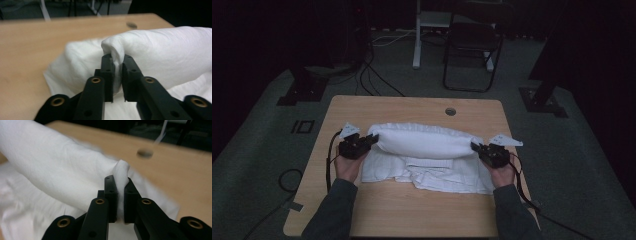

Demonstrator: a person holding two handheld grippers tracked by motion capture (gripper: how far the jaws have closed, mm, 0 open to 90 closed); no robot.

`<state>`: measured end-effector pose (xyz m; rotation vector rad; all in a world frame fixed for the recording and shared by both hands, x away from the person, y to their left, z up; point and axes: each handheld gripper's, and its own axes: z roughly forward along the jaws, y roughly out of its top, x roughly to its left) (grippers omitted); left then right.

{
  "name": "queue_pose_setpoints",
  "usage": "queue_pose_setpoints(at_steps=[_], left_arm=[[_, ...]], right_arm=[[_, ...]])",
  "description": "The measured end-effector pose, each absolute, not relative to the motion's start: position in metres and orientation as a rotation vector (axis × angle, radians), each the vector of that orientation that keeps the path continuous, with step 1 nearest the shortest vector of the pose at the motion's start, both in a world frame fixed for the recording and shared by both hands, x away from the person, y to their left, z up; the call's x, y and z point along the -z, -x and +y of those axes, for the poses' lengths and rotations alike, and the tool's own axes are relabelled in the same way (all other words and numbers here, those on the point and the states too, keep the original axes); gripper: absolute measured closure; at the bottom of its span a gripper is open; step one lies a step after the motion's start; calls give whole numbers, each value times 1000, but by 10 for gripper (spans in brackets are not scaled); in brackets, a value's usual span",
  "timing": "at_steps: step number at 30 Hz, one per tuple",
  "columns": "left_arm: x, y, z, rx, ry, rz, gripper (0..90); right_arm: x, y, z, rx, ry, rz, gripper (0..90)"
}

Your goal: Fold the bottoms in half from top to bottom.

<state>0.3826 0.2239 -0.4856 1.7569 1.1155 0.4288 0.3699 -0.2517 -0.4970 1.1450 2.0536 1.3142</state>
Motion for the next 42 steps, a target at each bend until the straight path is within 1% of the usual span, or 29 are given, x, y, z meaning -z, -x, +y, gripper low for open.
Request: queue_pose_setpoints(at_steps=[1, 2, 3, 5, 7, 8, 11, 12, 13, 14, 16, 19, 20, 21, 22, 24, 25, 29, 30, 31, 32, 35, 38, 40, 42], left_arm=[[490, -383, 225, -417, -1762, 1130, 723], [492, -382, 226, -420, -1756, 1139, 642], [491, -381, 228, -415, -1748, 1137, 597], [483, -379, 233, -418, -1695, 1122, 558], [468, -379, 231, -444, -1670, 1103, 543], [462, -379, 228, -456, -1672, 1098, 543], [450, -384, 213, -473, -1695, 1072, 549], [448, -386, 204, -472, -1721, 1060, 550], [448, -386, 204, -472, -1721, 1060, 551], [450, -392, 190, -458, -1761, 1055, 551], [459, -400, 171, -438, -1822, 1062, 562], [474, -408, 152, -398, -1889, 1070, 572], [474, -408, 152, -398, -1889, 1070, 585], [491, -410, 139, -352, -1953, 1080, 589], [497, -408, 137, -342, -1975, 1078, 596], [501, -405, 136, -327, -1986, 1073, 626], [513, -395, 135, -303, -2021, 1041, 631], [525, -374, 138, -319, -2048, 1009, 629], [525, -374, 138, -319, -2048, 1009, 628], [529, -362, 142, -360, -2043, 993, 625], [529, -362, 142, -360, -2043, 993, 624], [535, -351, 152, -429, -2038, 1009, 618], [539, -346, 161, -543, -2029, 1057, 611], [539, -344, 169, -578, -1984, 1093, 608], [538, -343, 172, -586, -1968, 1105, 594]], right_arm=[[503, -368, -252, -1300, -1158, 2070, 814], [508, -367, -253, -1295, -1173, 2080, 754], [510, -366, -255, -1302, -1193, 2086, 658], [506, -363, -259, -1335, -1194, 2069, 540], [492, -359, -262, -1390, -1176, 2015, 472], [484, -358, -262, -1411, -1161, 1986, 460], [464, -360, -250, -1433, -1121, 1979, 476], [462, -362, -245, -1421, -1113, 1986, 490], [462, -362, -245, -1421, -1113, 1986, 490], [461, -367, -235, -1392, -1102, 2007, 511], [468, -384, -212, -1304, -1113, 2072, 541], [482, -397, -196, -1278, -1145, 2117, 549], [487, -400, -193, -1272, -1162, 2132, 550], [498, -401, -187, -1226, -1184, 2157, 548], [502, -400, -185, -1216, -1181, 2169, 547], [507, -397, -183, -1202, -1177, 2184, 545], [517, -387, -184, -1162, -1173, 2194, 543], [530, -369, -189, -1127, -1158, 2197, 542], [530, -369, -189, -1127, -1158, 2197, 542], [535, -361, -191, -1079, -1148, 2193, 542], [538, -357, -194, -1063, -1144, 2190, 544], [548, -350, -201, -1025, -1160, 2199, 552], [554, -349, -206, -1017, -1188, 2211, 561], [556, -351, -208, -1026, -1206, 2216, 569], [559, -352, -210, -1040, -1223, 2220, 575]])
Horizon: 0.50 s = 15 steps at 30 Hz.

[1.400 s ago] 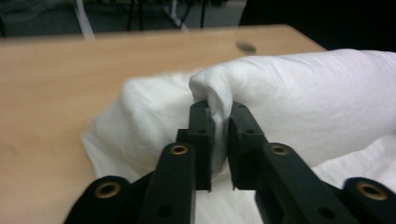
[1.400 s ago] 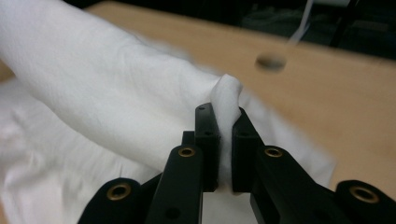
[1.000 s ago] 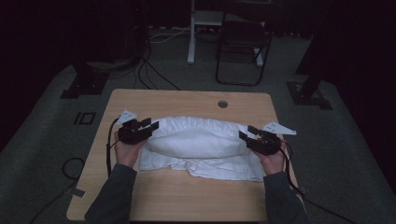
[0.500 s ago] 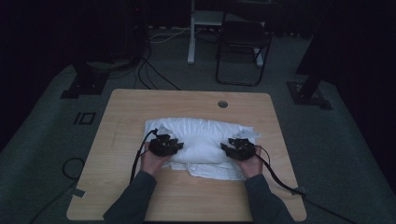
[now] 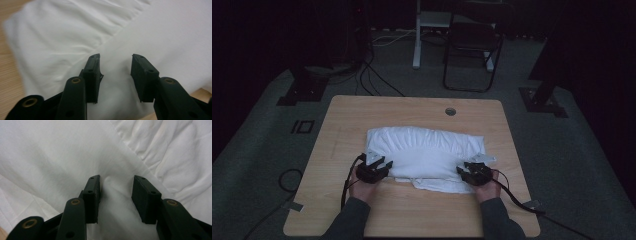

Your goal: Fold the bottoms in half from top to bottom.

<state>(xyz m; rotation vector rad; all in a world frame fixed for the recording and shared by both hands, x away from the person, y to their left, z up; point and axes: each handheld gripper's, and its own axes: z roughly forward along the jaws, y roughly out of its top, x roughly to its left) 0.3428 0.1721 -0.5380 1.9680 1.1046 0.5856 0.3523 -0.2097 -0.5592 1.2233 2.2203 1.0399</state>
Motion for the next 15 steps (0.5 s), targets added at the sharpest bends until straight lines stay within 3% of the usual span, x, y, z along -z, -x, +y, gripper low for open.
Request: queue_pose_setpoints(at_steps=[6, 7, 9, 15], left_arm=[[547, -347, 175, -631, -1991, 1174, 593], [555, -355, 181, -538, -1960, 1228, 598], [558, -358, 187, -480, -1914, 1255, 616], [554, -354, 190, -521, -1903, 1253, 604]], right_arm=[[563, -353, -210, -1058, -1244, 2219, 582], [563, -353, -211, -1069, -1252, 2215, 583], [564, -352, -212, -1078, -1255, 2211, 583], [566, -352, -214, -1109, -1263, 2199, 583]])
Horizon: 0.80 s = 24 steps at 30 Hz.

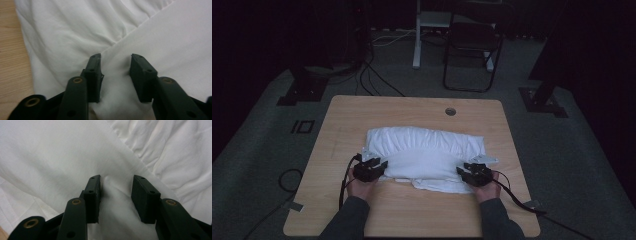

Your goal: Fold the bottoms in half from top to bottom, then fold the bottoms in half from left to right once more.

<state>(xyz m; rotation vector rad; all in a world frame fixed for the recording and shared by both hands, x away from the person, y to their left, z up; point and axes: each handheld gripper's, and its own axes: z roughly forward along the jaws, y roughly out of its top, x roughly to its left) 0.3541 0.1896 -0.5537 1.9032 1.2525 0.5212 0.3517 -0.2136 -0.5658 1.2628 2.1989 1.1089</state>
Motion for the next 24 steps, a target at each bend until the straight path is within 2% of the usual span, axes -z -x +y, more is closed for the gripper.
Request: queue_pose_setpoints(at_steps=[3, 8, 15, 20, 24], left_arm=[[544, -348, 198, -576, -1843, 1241, 464], [536, -348, 217, -628, -1764, 1317, 332], [548, -364, 240, -591, -1719, 1508, 327], [557, -370, 244, -550, -1723, 1552, 326], [558, -371, 242, -565, -1734, 1554, 327]], right_arm=[[566, -352, -214, -1119, -1271, 2196, 583], [567, -353, -215, -1131, -1273, 2195, 583], [567, -353, -216, -1138, -1274, 2194, 582], [567, -353, -216, -1140, -1272, 2193, 580], [567, -353, -216, -1141, -1269, 2192, 579]])
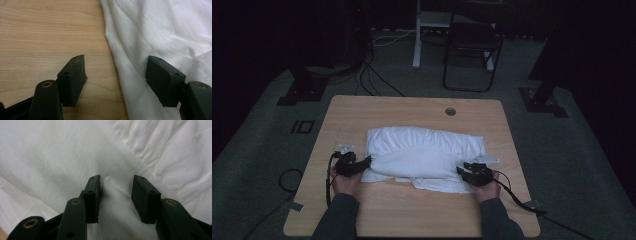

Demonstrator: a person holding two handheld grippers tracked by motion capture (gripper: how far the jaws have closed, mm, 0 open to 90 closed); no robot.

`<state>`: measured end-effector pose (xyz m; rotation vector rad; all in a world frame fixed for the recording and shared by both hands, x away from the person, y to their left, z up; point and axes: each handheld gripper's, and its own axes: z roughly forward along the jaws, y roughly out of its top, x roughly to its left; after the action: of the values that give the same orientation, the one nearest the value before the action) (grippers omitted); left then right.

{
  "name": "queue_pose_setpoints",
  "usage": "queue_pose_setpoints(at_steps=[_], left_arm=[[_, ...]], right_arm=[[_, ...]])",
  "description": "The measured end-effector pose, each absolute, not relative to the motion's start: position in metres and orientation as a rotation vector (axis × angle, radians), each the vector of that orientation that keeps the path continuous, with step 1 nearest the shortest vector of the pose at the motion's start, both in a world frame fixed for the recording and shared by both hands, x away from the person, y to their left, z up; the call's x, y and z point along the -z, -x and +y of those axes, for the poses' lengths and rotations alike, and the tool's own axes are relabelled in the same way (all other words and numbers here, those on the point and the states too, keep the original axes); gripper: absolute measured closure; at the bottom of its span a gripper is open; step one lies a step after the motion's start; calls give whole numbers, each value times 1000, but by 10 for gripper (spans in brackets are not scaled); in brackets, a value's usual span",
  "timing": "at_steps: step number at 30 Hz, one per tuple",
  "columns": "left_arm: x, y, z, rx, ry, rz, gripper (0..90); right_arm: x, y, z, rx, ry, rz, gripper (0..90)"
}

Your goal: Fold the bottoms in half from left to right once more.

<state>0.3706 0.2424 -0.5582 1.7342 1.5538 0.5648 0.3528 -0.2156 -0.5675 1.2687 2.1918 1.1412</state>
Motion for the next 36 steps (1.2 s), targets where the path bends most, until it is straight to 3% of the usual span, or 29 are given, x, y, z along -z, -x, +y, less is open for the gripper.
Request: queue_pose_setpoints(at_steps=[9, 14, 15, 18, 25, 36], left_arm=[[559, -371, 229, -629, -1803, 1523, 359], [557, -369, 223, -603, -1856, 1465, 700], [557, -370, 223, -536, -1846, 1454, 793], [557, -372, 228, -482, -1819, 1466, 872], [551, -368, 235, -479, -1786, 1453, 885], [515, -367, 240, -506, -1677, 1370, 887]], right_arm=[[568, -353, -215, -1149, -1266, 2188, 574], [567, -354, -216, -1160, -1292, 2197, 553], [566, -355, -216, -1164, -1302, 2201, 544], [563, -356, -218, -1183, -1323, 2211, 532], [551, -356, -220, -1200, -1308, 2188, 507], [528, -361, -182, -1191, -1130, 2210, 483]])
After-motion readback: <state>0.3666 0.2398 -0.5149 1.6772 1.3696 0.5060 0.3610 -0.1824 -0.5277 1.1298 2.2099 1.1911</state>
